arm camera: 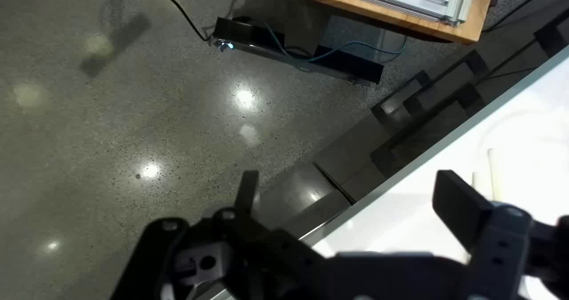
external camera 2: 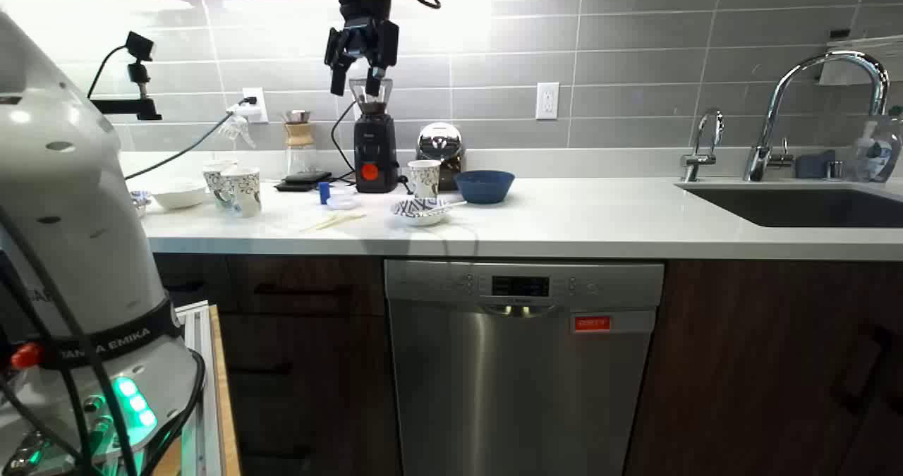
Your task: Use the spoon to transfer some contents from the plate to the cup
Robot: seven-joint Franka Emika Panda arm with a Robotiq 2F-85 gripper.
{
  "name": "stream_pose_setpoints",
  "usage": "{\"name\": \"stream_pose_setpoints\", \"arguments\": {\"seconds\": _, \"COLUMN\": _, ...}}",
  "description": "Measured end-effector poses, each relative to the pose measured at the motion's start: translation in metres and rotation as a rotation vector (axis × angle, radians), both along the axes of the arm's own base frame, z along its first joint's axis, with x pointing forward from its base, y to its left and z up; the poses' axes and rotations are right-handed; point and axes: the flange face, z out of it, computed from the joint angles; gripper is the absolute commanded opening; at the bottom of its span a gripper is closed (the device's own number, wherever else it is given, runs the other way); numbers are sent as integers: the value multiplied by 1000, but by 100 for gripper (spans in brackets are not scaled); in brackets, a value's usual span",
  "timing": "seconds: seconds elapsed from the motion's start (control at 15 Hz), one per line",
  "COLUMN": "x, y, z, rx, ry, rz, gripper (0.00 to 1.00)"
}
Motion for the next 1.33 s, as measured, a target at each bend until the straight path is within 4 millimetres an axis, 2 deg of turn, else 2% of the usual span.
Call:
{"name": "stream_pose_setpoints", "arguments": {"seconds": 0.53, "x": 0, "y": 0, "z": 0, "rx": 0, "ry": 0, "rz": 0, "gripper": 100}}
{"name": "stream_pose_setpoints", "arguments": {"seconds": 0.73, "x": 6, "y": -3, "z": -7, "rx": 53, "ry": 23, "rz": -15, "gripper": 100}}
{"name": "stream_pose_setpoints", "arguments": {"seconds": 1.0, "x": 37, "y": -17, "z": -34, "rx": 207, "ry": 87, "rz": -107, "gripper": 100}}
{"name": "stream_pose_setpoints", "arguments": {"seconds": 1.2, "x": 70, "y": -24, "z": -65, "rx": 305, "ry": 92, "rz": -229, "gripper": 100}}
{"name": "stream_pose_setpoints", "arguments": {"seconds": 1.33, "x": 93, "y": -22, "z": -86, "rx": 335, "ry": 57, "rz": -329, "gripper": 100}}
